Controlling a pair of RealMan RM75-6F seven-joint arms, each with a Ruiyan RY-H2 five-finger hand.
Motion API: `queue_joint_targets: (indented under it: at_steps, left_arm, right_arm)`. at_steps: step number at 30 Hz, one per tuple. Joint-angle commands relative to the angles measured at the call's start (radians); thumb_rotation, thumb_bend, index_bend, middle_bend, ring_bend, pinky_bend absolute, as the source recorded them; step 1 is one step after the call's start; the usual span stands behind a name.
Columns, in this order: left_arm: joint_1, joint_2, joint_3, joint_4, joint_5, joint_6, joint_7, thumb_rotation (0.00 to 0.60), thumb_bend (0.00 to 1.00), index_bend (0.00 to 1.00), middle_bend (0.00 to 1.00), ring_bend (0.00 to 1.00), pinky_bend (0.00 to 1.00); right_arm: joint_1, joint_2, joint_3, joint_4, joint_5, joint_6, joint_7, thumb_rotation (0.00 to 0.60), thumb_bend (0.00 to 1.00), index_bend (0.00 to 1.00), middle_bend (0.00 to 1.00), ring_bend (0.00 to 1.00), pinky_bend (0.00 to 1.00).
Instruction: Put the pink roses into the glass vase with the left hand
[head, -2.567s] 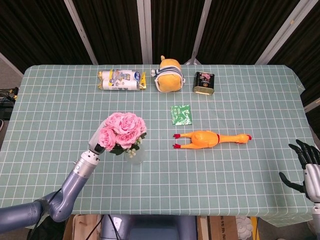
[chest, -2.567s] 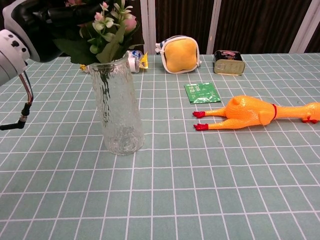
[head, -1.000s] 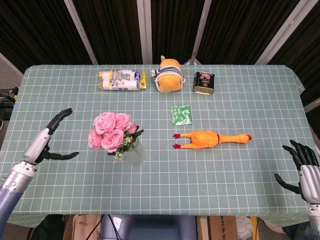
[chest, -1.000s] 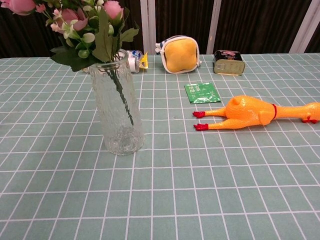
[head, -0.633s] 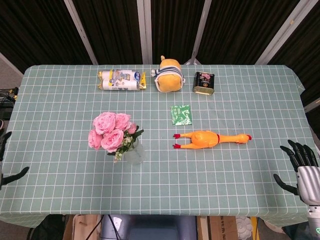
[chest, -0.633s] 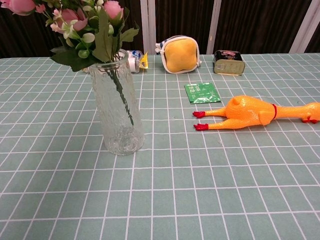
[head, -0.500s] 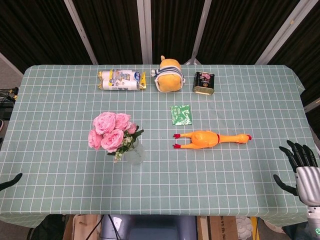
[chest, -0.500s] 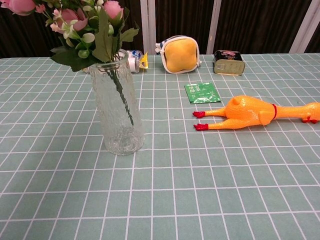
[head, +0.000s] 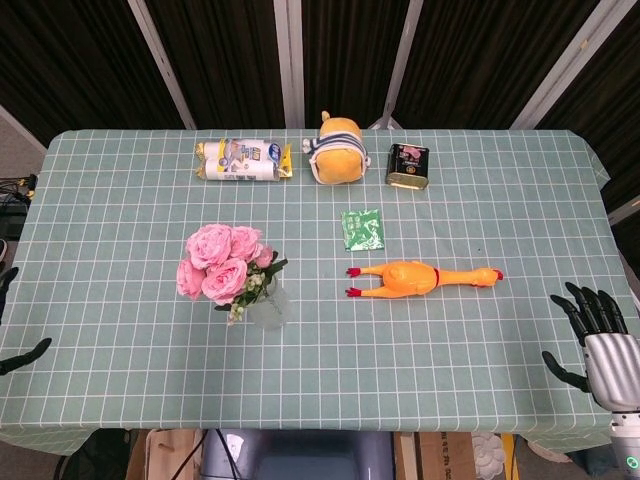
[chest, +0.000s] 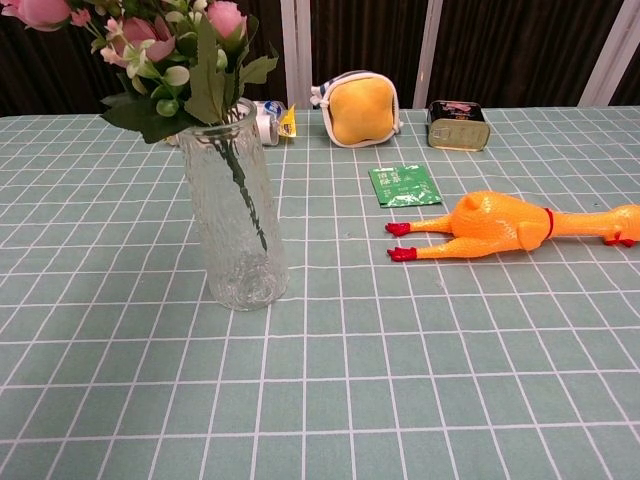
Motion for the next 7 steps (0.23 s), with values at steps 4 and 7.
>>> queue_joint_targets:
  at_steps: [4,7]
  left_arm:
    - [-0.040,-0.038,-0.013,0.032,0.025,-0.063,0.032,0.600,0.20,0.10,0.03,0.00,0.00]
    - [-0.052,-0.054,-0.016,0.037,0.030,-0.087,0.050,0.600,0.20,0.10,0.03,0.00,0.00]
  right_arm:
    - [-0.002,0.004,-0.001,0.004,0.007,-0.002,0.002,0.600,0.28,0.19,0.08,0.04,0.00]
    - [-0.006,0.009,-0.002,0.001,0.017,-0.005,0.002,0.600,0.28,0.19,0.08,0.04,0.00]
